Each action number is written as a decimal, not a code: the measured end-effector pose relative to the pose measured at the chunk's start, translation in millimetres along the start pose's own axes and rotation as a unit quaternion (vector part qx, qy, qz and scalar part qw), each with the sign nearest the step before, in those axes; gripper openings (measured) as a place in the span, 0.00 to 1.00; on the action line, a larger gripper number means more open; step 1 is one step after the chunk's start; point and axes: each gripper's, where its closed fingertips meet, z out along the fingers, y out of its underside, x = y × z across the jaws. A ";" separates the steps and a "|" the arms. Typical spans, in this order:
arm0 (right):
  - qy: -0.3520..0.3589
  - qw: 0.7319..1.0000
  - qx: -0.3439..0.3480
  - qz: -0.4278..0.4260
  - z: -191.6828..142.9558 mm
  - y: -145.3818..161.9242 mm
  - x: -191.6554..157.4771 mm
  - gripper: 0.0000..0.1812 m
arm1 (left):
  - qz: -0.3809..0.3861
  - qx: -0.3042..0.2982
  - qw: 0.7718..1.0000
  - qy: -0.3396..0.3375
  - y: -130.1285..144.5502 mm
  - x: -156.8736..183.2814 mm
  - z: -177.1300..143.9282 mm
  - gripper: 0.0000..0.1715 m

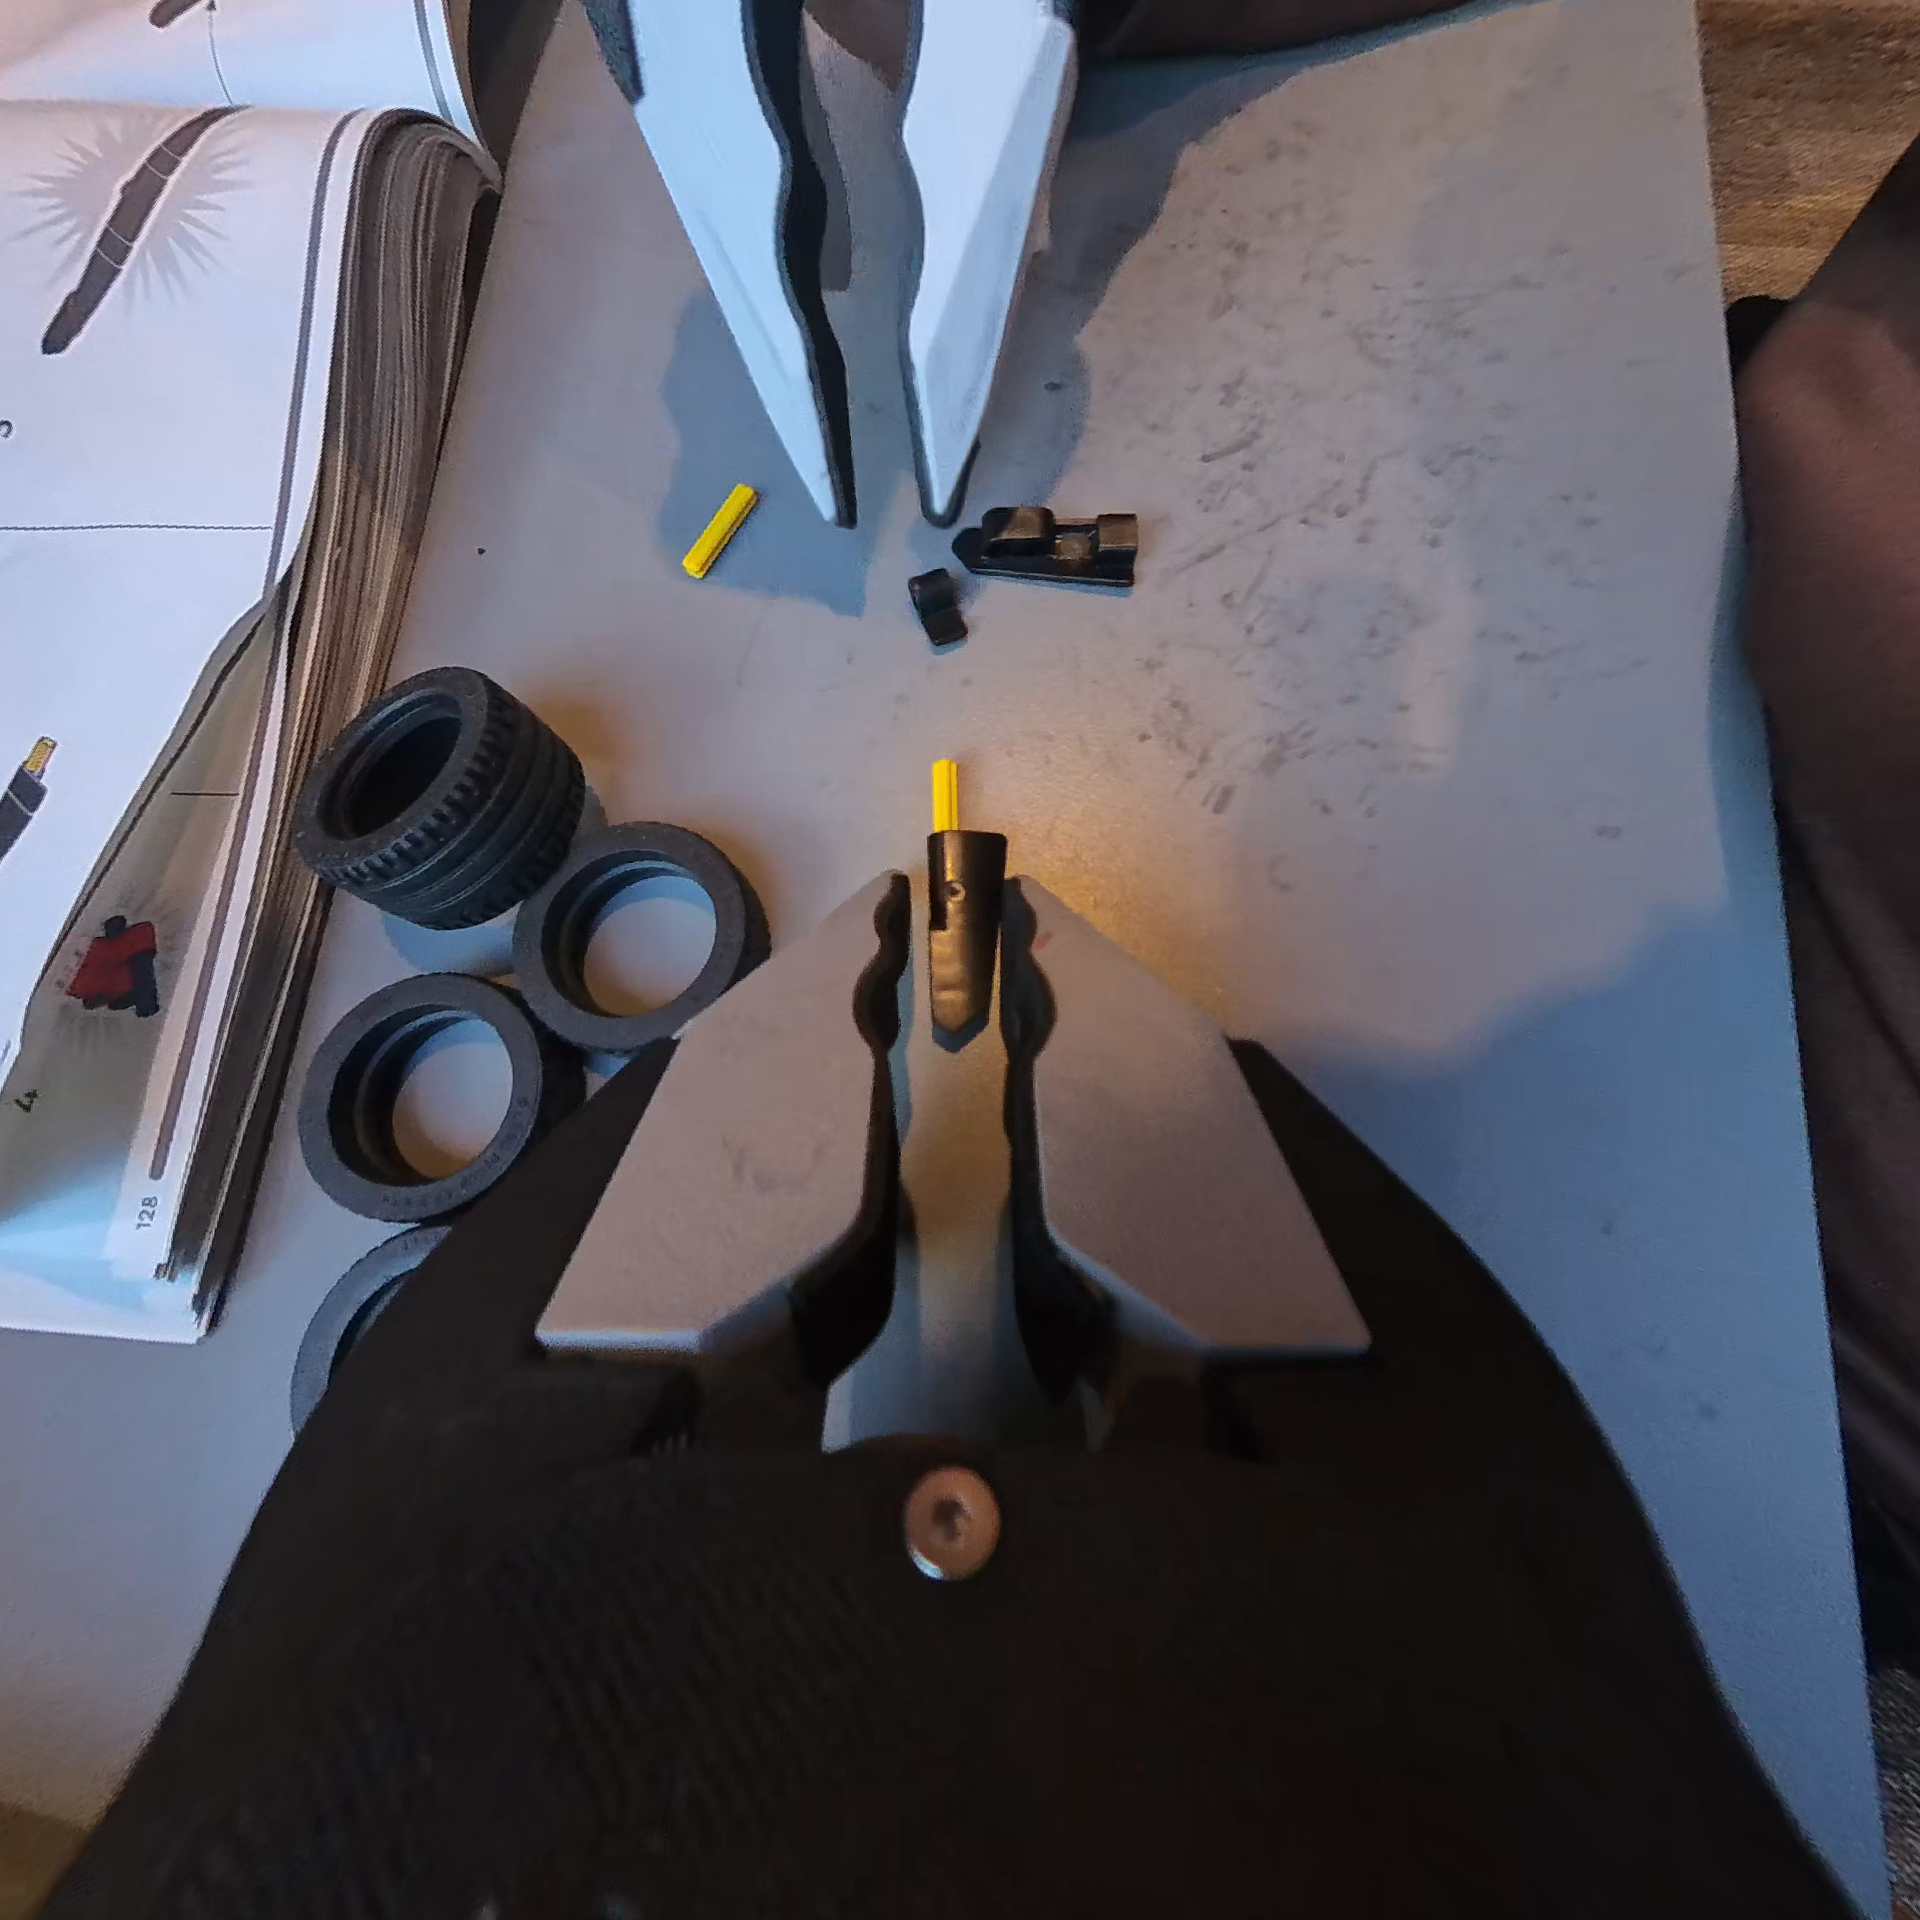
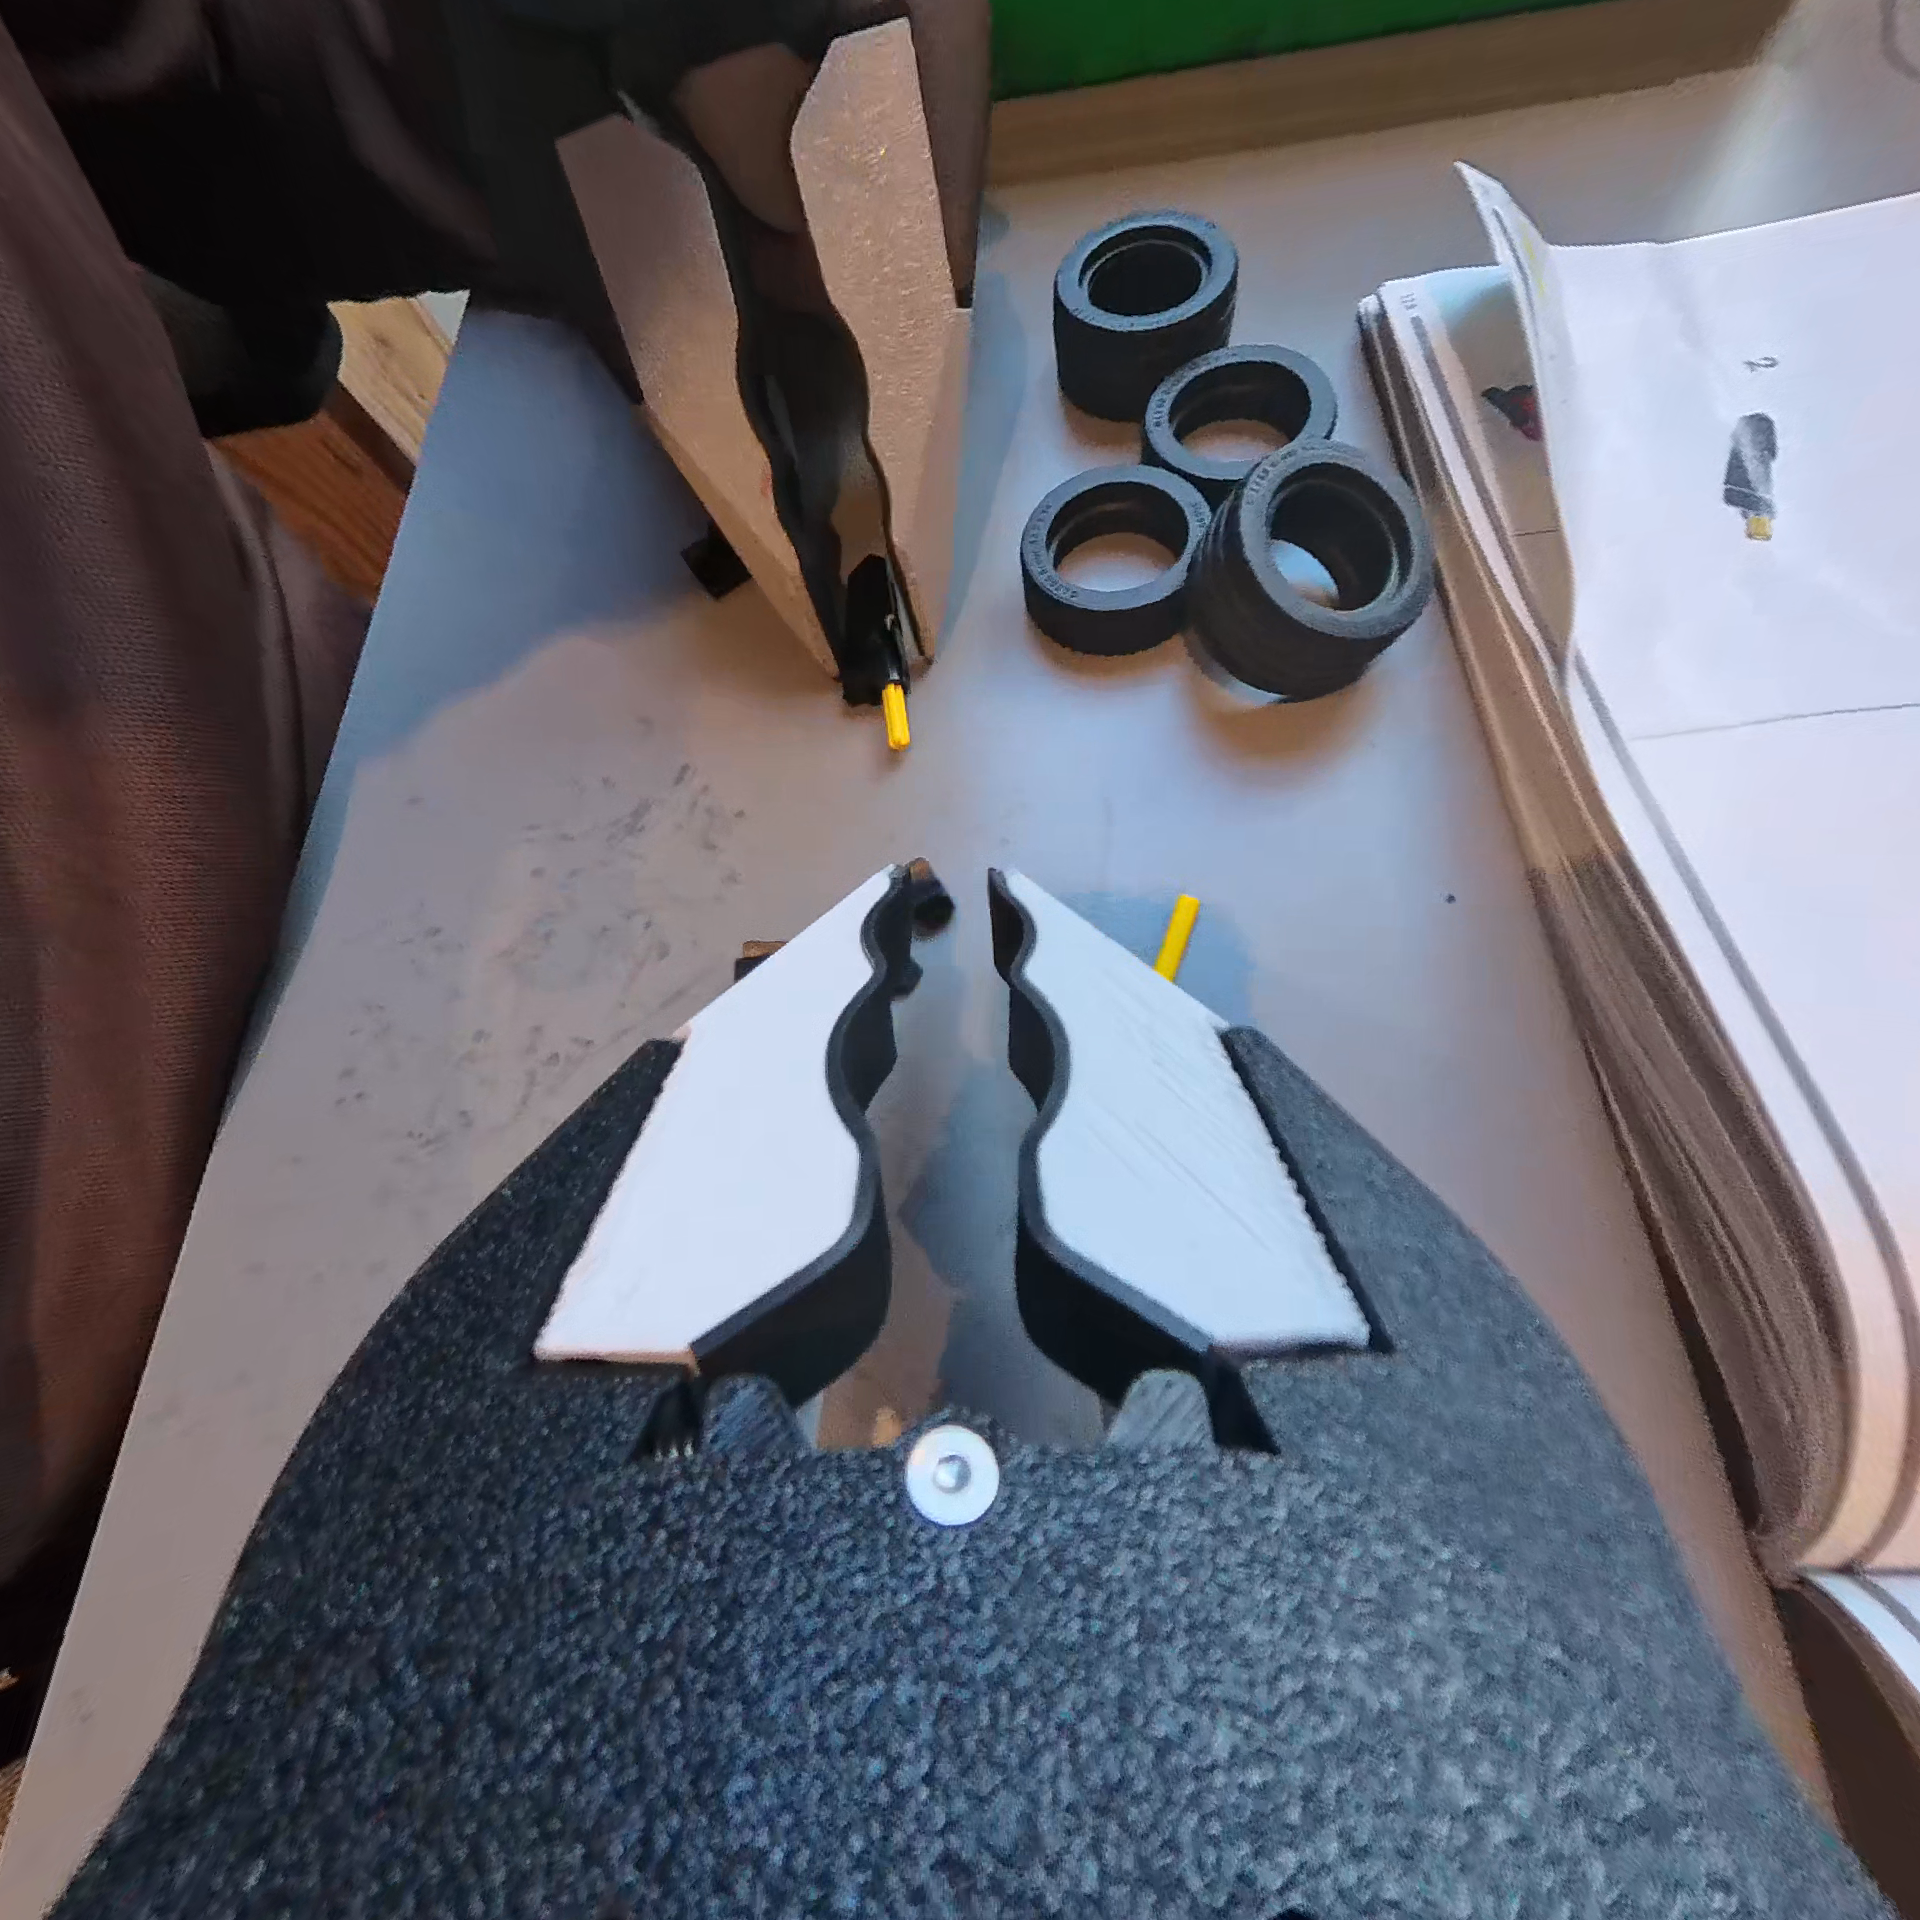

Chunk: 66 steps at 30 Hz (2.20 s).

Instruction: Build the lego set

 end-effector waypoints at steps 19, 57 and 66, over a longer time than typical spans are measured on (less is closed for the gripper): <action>-0.006 0.999 -0.040 -0.017 10.5 9.1 -6.3 0.05 | -0.005 -0.002 1.000 -0.001 -0.3 -0.6 -0.2 0.14; -0.125 0.960 0.141 0.207 3.7 -50.1 -7.1 0.03 | 0.079 0.106 0.984 -0.115 -44.3 -14.7 -22.7 0.10; -0.162 0.949 0.134 0.234 8.7 -50.7 -15.3 0.03 | 0.136 0.119 0.971 -0.155 -53.5 -11.8 -25.4 0.09</action>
